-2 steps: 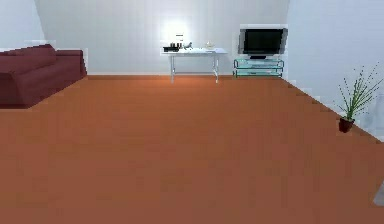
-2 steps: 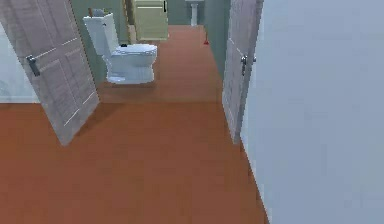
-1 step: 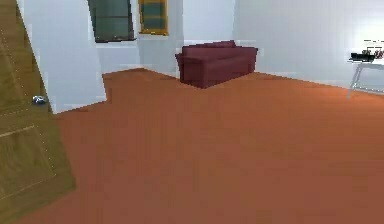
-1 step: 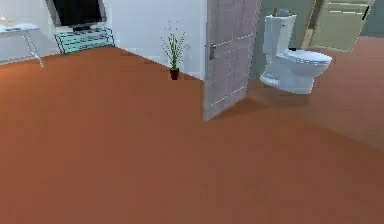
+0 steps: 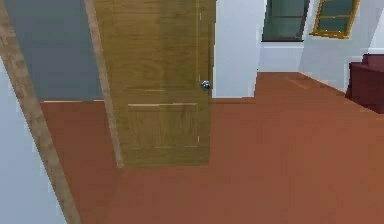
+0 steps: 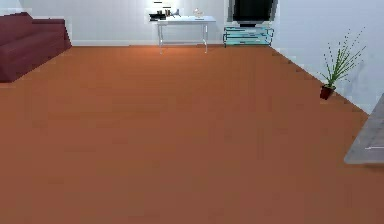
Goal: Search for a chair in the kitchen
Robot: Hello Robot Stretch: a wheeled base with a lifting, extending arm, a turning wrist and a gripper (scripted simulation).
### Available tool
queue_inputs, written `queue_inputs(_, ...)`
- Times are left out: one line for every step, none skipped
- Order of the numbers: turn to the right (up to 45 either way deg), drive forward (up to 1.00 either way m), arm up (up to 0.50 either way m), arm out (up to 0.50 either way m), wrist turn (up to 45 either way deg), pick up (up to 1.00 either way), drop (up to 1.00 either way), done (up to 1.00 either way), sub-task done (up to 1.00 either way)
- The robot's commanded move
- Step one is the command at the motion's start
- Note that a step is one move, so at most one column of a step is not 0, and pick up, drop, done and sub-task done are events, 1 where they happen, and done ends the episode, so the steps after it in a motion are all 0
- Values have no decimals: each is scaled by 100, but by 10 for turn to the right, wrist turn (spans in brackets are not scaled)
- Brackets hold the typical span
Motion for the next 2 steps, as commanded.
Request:
queue_inputs(0,100,0,0,0,0,0,0,0)
queue_inputs(-30,0,0,0,0,0,0,0,0)
